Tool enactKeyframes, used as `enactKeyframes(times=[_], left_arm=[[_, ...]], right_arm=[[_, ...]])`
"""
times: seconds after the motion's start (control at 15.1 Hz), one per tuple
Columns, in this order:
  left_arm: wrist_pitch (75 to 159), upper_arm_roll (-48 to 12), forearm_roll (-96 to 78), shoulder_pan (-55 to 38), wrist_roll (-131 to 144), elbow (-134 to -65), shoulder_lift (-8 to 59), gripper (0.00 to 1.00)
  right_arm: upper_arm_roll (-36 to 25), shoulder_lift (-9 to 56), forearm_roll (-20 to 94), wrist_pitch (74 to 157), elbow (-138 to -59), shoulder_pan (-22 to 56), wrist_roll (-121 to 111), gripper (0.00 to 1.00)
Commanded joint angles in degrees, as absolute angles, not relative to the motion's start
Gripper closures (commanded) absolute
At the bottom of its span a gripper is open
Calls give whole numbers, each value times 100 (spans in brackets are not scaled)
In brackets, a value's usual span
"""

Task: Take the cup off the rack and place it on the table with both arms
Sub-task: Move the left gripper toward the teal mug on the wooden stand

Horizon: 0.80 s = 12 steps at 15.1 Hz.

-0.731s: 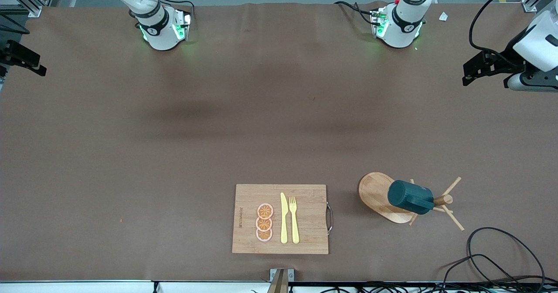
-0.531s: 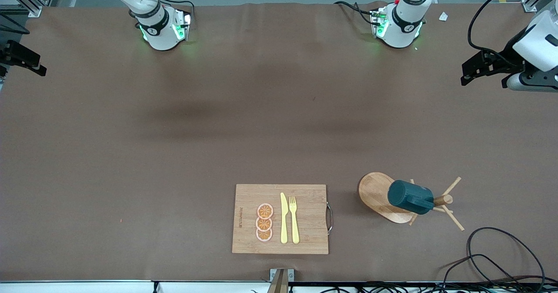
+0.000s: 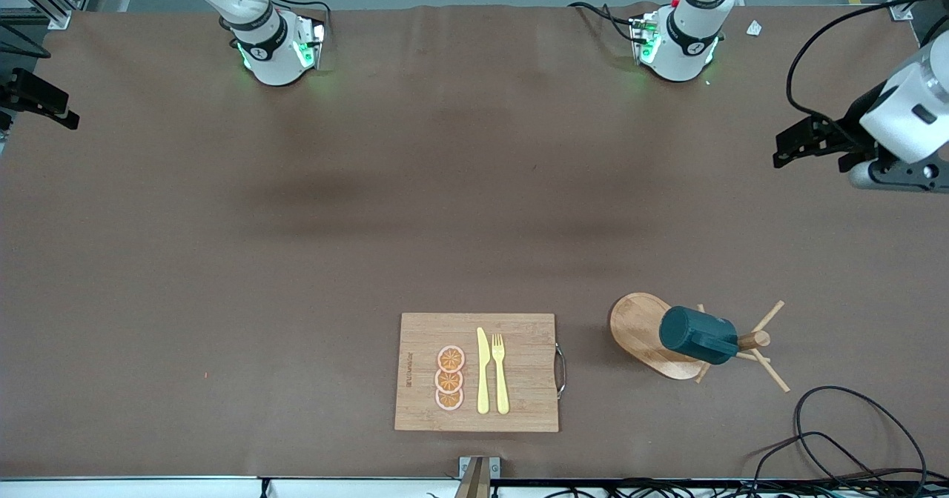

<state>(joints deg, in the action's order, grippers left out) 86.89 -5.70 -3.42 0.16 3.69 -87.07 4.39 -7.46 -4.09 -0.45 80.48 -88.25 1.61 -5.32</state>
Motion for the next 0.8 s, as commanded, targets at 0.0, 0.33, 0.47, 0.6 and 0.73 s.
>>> enactKeyframes(times=[0.0,0.33,0.47,0.6,0.73], left_arm=[[9111,-580,-457,79,982,-8542,677,0],[9981,-589,-623,307,2010,-9068,932,0],[10500,-580,-1210,386,2581,-9394,940,0],[10984,-589,-1344,431,3030,-9719,993,0],[11267,-589,-1415,413,3723,-9817,1168,0]], right_arm=[[-773,-501,-141,8059,-8921,220,-571,0],[-773,-501,-141,8051,-8921,220,-571,0],[-773,-501,-141,8051,-8921,220,-571,0],[-773,-501,-141,8059,-8921,220,-571,0],[-773,-501,-141,8051,-8921,220,-571,0]])
